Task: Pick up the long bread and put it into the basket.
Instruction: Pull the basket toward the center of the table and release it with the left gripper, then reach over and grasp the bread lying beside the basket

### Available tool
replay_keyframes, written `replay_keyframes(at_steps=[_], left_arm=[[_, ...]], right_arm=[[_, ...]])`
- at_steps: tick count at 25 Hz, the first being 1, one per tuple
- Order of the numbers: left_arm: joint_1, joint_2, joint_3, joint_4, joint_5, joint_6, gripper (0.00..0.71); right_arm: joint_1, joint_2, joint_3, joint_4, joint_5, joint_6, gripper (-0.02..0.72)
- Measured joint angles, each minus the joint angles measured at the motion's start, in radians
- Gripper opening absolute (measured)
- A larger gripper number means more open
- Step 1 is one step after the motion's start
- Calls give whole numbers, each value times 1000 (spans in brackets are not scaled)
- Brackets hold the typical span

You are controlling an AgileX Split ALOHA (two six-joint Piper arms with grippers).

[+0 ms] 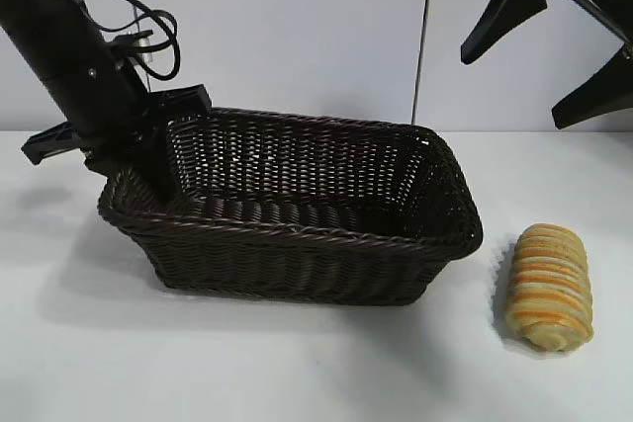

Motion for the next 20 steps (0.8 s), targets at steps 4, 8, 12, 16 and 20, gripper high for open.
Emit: replay_keyframes(at_steps=[4, 8, 12, 16, 20], left_arm=[[0, 0, -2, -9, 14, 0, 557], [1, -7, -36, 7, 55, -5, 671], [4, -43, -90, 92, 92, -37, 689], [47, -81, -162, 196, 155, -62, 694], [156, -98, -246, 281, 236, -50, 694]], right_arm=[[0, 0, 0, 1, 0, 0, 695], [0, 0, 0, 1, 0, 0, 695], [0, 0, 0, 1, 2, 0, 695], [0, 0, 0, 1, 5, 0, 695], [0, 0, 0, 1, 5, 0, 695]])
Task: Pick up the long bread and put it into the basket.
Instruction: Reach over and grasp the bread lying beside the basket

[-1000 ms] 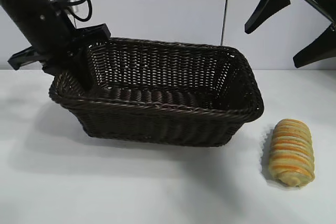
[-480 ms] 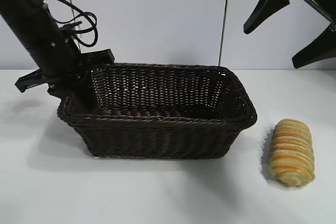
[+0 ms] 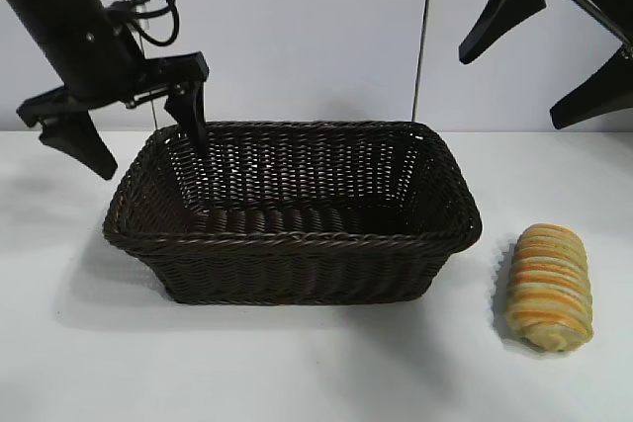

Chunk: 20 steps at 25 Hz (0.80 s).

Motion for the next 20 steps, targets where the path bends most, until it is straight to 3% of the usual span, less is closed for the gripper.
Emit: replay_keyframes(at_steps=[8, 14, 17, 20], left_arm=[[272, -40, -113, 111, 128, 58, 694], [459, -127, -115, 90, 161, 90, 694], [506, -202, -115, 28, 184, 131, 694], [510, -302, -115, -11, 194, 161, 694]], right_arm=[[0, 0, 0, 0, 0, 0, 695], [0, 0, 0, 0, 0, 0, 695], [0, 0, 0, 0, 0, 0, 695], [0, 0, 0, 0, 0, 0, 695]])
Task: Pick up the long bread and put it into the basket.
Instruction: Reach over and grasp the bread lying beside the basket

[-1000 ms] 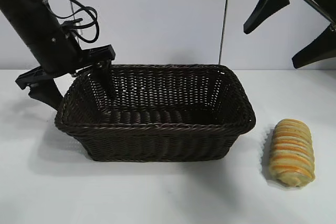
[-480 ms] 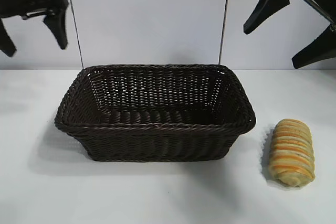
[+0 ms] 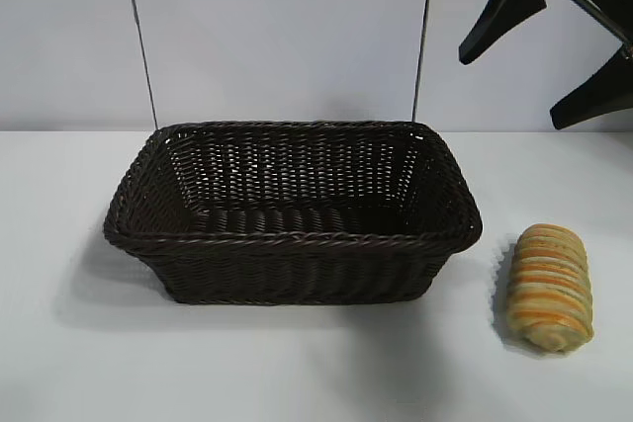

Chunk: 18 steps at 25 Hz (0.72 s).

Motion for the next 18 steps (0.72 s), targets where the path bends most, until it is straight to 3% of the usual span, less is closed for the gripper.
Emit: replay_keyframes(at_steps=[7, 9, 14, 18], left_arm=[[-16, -308, 30, -9, 28, 10, 694], [-60, -405, 57, -8, 29, 11, 694], [-241, -655, 170, 42, 6, 14, 694], [-287, -851, 289, 159, 1, -5, 694]], right_arm=[[0, 0, 0, 0, 0, 0, 695], [0, 0, 0, 0, 0, 0, 695], [0, 0, 0, 0, 7, -13, 695], [0, 0, 0, 0, 23, -23, 695]])
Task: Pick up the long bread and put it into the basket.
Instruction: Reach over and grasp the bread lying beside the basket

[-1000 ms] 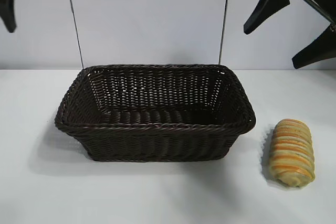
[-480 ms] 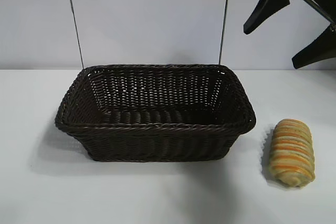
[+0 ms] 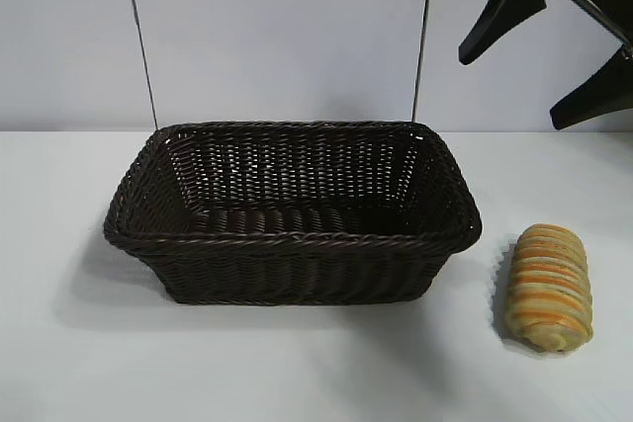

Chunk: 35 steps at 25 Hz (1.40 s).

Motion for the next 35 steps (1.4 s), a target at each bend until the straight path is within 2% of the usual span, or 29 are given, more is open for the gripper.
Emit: replay_keyframes(at_steps=[4, 11, 16, 25, 28, 35], left_arm=[[-2, -177, 178, 35, -35, -26, 694], [-23, -413, 438, 14, -41, -162, 694], [-23, -522, 573, -21, 13, -175, 694], [-27, -682, 888, -23, 14, -148, 694], [-28, -721, 948, -25, 2, -142, 694], [-28, -733, 962, -26, -53, -129, 694]], right_arm=[[0, 0, 0, 0, 1, -1, 695], [0, 0, 0, 0, 3, -3, 695], [0, 0, 0, 0, 3, -31, 695], [0, 0, 0, 0, 3, -38, 695], [0, 0, 0, 0, 5, -38, 695], [0, 0, 0, 0, 7, -38, 695]])
